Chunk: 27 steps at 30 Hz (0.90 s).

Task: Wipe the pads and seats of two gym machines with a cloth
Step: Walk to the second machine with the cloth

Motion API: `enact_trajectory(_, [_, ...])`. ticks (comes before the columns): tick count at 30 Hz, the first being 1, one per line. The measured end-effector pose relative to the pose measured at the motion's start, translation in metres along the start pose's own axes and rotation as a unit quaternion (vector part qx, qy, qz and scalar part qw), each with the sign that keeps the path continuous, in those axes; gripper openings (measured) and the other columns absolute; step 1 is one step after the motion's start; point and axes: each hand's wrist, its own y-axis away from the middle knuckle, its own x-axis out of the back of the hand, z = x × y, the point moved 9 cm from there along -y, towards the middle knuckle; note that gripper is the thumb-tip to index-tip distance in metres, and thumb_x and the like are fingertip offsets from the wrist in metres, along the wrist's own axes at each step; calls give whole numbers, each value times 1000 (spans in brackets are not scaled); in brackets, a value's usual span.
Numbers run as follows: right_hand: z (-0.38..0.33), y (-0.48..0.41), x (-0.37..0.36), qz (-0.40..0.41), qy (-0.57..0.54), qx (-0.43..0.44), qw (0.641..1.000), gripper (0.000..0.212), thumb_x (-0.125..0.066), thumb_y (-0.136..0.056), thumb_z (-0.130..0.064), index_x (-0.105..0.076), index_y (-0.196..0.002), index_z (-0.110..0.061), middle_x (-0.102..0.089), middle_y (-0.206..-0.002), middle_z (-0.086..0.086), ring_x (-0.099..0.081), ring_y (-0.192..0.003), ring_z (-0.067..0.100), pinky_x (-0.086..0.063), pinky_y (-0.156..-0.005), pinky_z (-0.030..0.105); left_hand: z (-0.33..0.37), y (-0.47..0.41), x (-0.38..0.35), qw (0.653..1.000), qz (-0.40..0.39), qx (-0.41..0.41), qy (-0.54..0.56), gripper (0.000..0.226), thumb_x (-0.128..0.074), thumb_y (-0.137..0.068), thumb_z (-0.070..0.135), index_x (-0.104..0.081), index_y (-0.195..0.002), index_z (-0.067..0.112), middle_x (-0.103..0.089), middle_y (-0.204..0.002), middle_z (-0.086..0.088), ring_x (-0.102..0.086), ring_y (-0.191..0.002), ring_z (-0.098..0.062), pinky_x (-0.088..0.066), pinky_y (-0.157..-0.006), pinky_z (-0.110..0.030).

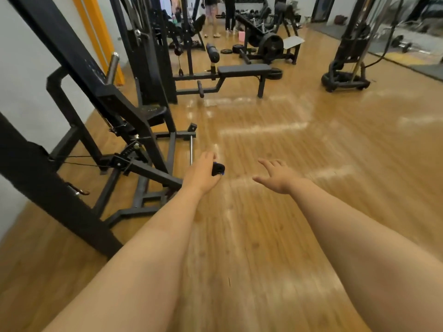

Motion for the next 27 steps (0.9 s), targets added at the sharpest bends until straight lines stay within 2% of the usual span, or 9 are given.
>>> enact_trajectory(4, [-5, -67, 12, -9, -5, 48, 999, 71, -34, -94, -61, -8, -153, -29, -15, -160, 1, -4, -147, 22, -15, -118, 44, -15, -50, -4, 999, 16, 41, 3, 41, -70, -84, 23, -46, -116, 17, -52, -117, -3, -56, -103, -22, -43, -71, -31])
enact_trajectory(8, [-18, -146, 18, -18, -1, 84, 996, 71, -34, -94, -62, -8, -153, -30, -16, -160, 0, -5, -147, 22, -15, -118, 46, -52, -102, -5, 996, 36, 82, -3, 36, -70, -84, 23, -45, -110, 19, -53, -111, -2, -56, -99, -21, -53, -79, -42])
enact_trajectory(10, [-32, -188, 19, -23, 0, 108, 994, 71, -35, -95, -60, -8, -153, -29, -16, -160, 0, -6, -147, 23, -15, -118, 46, -77, -133, -7, 994, 43, 101, -5, 36, -70, -83, 23, -45, -108, 19, -53, -110, -2, -56, -99, -21, -53, -79, -42])
enact_trajectory(12, [-45, -230, 29, 0, -6, 132, 991, 70, -38, -95, -57, -11, -152, -27, -18, -159, 1, -9, -147, 22, -16, -118, 44, -104, -168, -9, 992, 53, 117, 6, 36, -70, -84, 23, -45, -109, 19, -52, -111, -2, -57, -100, -20, -53, -78, -39])
enact_trajectory(15, [-68, -294, 63, 85, -19, 171, 981, 68, -43, -95, -53, -18, -151, -24, -22, -157, 2, -15, -145, 21, -19, -116, 40, -139, -227, -8, 991, 59, 123, 14, 39, -69, -85, 24, -46, -116, 17, -50, -117, -2, -55, -104, -19, -51, -78, -36])
enact_trajectory(18, [-93, -355, 94, 141, -13, 203, 969, 69, -42, -95, -54, -18, -152, -23, -17, -159, 0, -10, -147, 21, -13, -119, 40, -171, -285, 6, 989, 80, 125, 15, 37, -70, -85, 25, -47, -112, 19, -51, -111, 0, -56, -99, -18, -49, -74, -32])
enact_trajectory(23, [-116, -452, 120, 155, -3, 232, 960, 69, -40, -94, -56, -16, -152, -27, -16, -159, -2, -7, -148, 20, -14, -119, 44, -206, -370, 21, 974, 150, 156, 68, 32, -69, -86, 29, -49, -108, 20, -52, -106, 1, -56, -96, -13, -52, -81, -32])
enact_trajectory(27, [-115, -536, 134, 147, 7, 264, 953, 68, -41, -95, -53, -15, -152, -27, -16, -160, -2, -6, -148, 18, -9, -118, 37, -222, -444, 8, 970, 166, 168, 48, 32, -68, -86, 30, -49, -109, 18, -49, -102, 4, -54, -93, -12, -42, -72, -25])
